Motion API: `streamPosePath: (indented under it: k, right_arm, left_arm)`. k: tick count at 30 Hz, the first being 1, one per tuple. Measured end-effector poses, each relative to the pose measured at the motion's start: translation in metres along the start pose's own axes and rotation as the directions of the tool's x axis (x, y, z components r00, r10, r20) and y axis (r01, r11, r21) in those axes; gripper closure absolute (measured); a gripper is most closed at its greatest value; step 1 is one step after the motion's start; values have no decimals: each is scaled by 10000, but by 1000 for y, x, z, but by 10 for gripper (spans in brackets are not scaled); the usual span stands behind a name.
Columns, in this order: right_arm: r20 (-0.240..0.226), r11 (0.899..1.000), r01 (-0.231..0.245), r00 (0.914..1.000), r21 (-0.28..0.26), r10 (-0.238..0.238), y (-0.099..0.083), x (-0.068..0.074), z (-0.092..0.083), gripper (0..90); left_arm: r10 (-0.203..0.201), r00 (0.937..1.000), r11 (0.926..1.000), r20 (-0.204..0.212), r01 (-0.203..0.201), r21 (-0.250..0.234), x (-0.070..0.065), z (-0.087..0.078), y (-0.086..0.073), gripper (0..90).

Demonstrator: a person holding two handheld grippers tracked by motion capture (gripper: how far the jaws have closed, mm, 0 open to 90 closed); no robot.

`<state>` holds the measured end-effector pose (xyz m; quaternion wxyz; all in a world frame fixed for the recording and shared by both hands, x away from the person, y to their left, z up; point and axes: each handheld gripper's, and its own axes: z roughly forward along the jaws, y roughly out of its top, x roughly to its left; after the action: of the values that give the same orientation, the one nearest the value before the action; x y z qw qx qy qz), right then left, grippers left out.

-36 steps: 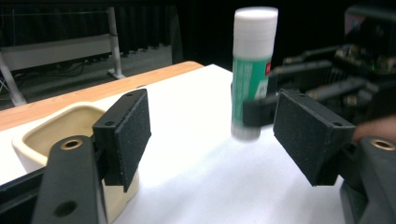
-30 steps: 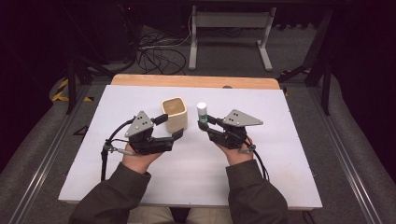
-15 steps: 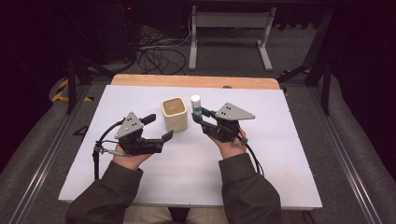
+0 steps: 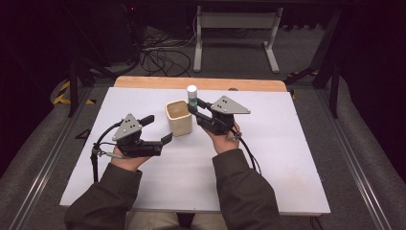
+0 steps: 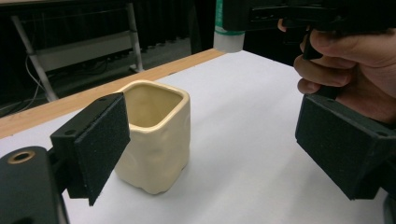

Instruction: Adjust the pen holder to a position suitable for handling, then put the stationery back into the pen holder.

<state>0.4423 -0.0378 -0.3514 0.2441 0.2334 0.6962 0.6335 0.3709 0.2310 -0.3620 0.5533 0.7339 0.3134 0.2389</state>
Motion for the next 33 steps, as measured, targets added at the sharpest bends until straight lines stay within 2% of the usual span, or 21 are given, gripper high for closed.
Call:
streamPosePath:
  k: [7, 17, 25, 33]
  right_arm:
    - [33, 10000, 53, 10000, -47, -53, -2, -1, 12, 658]
    - [111, 9998, 25, 9999, -186, -23, -6, -6, 27, 657]
    - [172, 9997, 219, 9996, -109, -217, -11, -5, 44, 656]
    - [164, 10000, 30, 9999, -68, -29, -24, -3, 61, 655]
  left_arm:
    - [-179, 9998, 9998, -17, 179, -9, 3, -2, 0, 112]
    - [-193, 9998, 9998, -51, 192, -111, 9, -6, -2, 105]
    - [-235, 9997, 9995, -51, 234, -216, 12, -8, -2, 99]
    - [-215, 9998, 9993, -30, 214, -319, 13, -12, -2, 105]
